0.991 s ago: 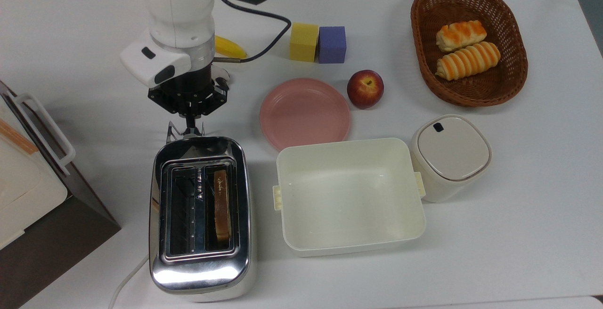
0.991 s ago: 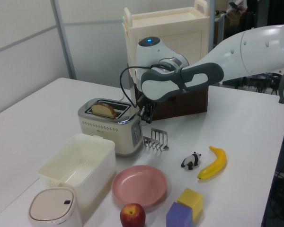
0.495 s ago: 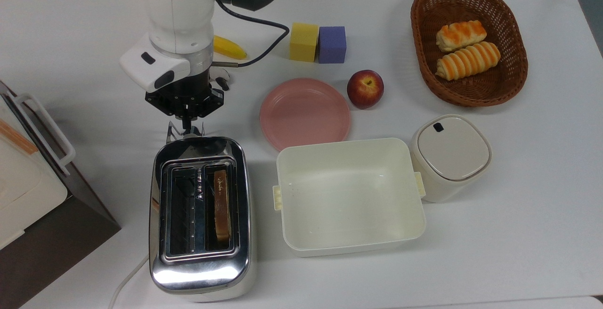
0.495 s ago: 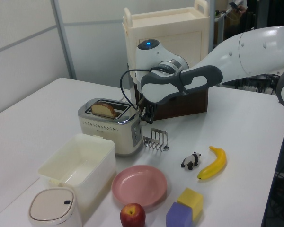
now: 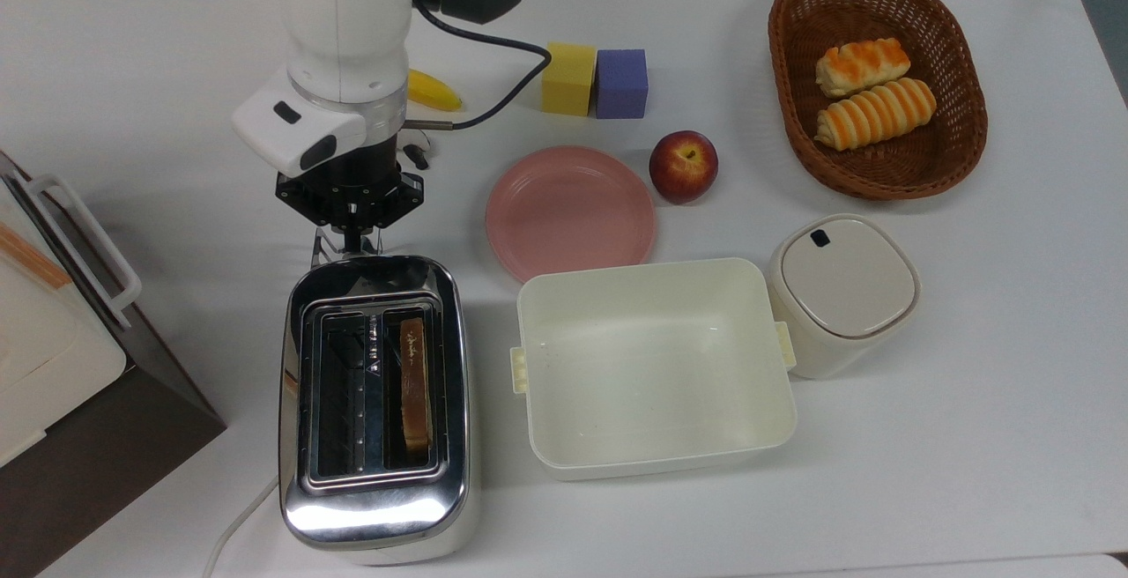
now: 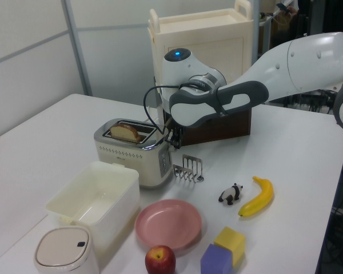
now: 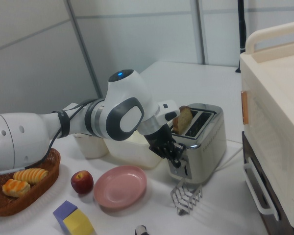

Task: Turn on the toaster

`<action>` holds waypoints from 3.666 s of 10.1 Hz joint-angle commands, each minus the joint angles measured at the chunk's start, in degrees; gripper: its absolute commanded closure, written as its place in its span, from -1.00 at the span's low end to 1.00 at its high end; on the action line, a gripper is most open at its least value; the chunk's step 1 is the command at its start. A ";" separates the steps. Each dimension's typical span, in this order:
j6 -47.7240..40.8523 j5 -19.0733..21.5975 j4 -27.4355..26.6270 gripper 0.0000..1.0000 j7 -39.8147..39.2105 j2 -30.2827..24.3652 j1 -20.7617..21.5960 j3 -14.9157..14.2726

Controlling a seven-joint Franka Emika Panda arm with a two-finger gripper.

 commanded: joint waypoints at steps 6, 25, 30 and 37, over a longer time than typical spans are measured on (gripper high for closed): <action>3.30 -3.06 0.51 1.00 -0.58 1.72 -1.07 1.62; 5.06 -5.53 -0.54 1.00 -0.50 4.20 -1.77 1.62; -3.01 -5.09 -1.16 1.00 -0.32 -4.41 -0.81 1.71; -27.08 1.32 2.08 -0.99 0.29 -16.90 -0.37 5.40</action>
